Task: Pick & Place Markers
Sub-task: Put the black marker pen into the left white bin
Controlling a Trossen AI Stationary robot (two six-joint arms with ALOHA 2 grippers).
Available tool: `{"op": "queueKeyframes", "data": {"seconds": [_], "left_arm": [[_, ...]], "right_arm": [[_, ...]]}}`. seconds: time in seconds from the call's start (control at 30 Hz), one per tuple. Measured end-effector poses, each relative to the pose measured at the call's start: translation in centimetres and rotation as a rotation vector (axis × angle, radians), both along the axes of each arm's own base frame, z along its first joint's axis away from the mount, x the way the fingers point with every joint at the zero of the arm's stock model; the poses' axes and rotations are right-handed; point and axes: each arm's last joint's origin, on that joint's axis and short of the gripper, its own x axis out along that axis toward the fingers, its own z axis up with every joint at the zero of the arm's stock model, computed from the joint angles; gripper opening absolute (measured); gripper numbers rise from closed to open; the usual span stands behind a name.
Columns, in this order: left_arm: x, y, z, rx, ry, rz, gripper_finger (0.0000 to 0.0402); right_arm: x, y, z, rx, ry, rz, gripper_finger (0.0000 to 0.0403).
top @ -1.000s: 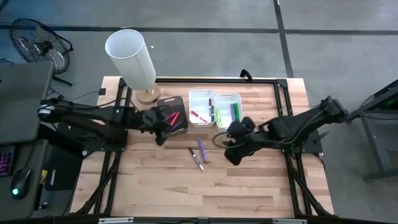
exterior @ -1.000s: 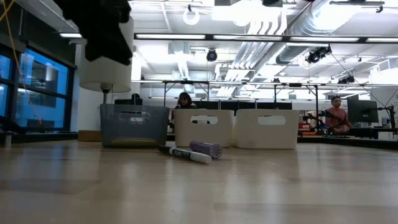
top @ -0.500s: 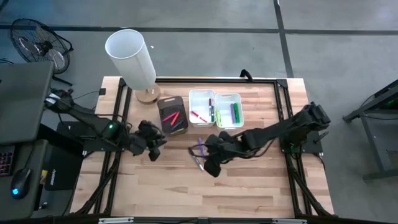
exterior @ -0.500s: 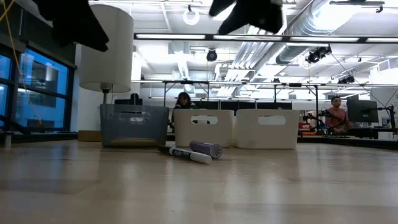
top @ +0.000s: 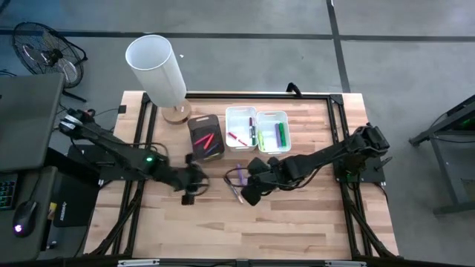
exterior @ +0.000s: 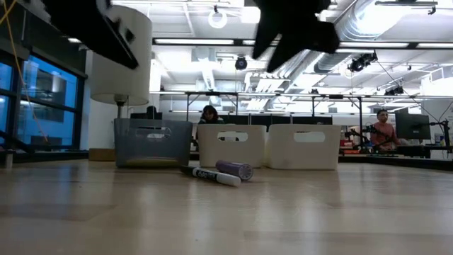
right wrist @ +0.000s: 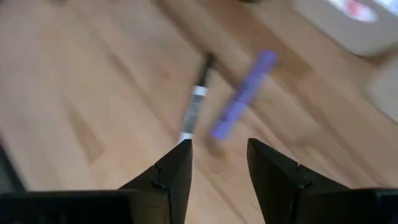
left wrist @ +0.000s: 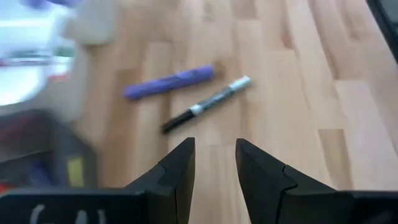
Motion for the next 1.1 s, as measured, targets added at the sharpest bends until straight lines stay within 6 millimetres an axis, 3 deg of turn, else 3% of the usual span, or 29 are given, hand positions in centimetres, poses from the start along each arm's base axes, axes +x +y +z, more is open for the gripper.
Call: {"op": "queueKeyframes", "data": {"seconds": [0.17,0.47,0.7,0.87,1.1], "left_arm": [[3.0,1.2,-2.1,-0.006,0.043,-0.082,0.0112],[5.5,3.8,-5.7,0.061,0.169,-0.317,0.0112],[8.9,4.5,-5.6,0.116,0.207,-0.401,0.0112],[11.3,4.5,-5.7,0.204,0.361,-0.502,0.0112],[13.1,4.3,-7.4,0.283,0.535,-0.634,0.0112]], "right_arm": [[-1.2,0.0,0.2,-0.015,0.063,-0.039,0.0142],[-3.2,1.4,0.2,-0.009,0.181,-0.034,0.0142],[-3.8,2.4,0.1,0.015,0.199,-0.048,0.0142],[-4.3,2.6,0.3,0.029,0.216,-0.065,0.0142],[-7.1,2.9,3.2,-0.024,0.116,-0.146,0.0142]]}}
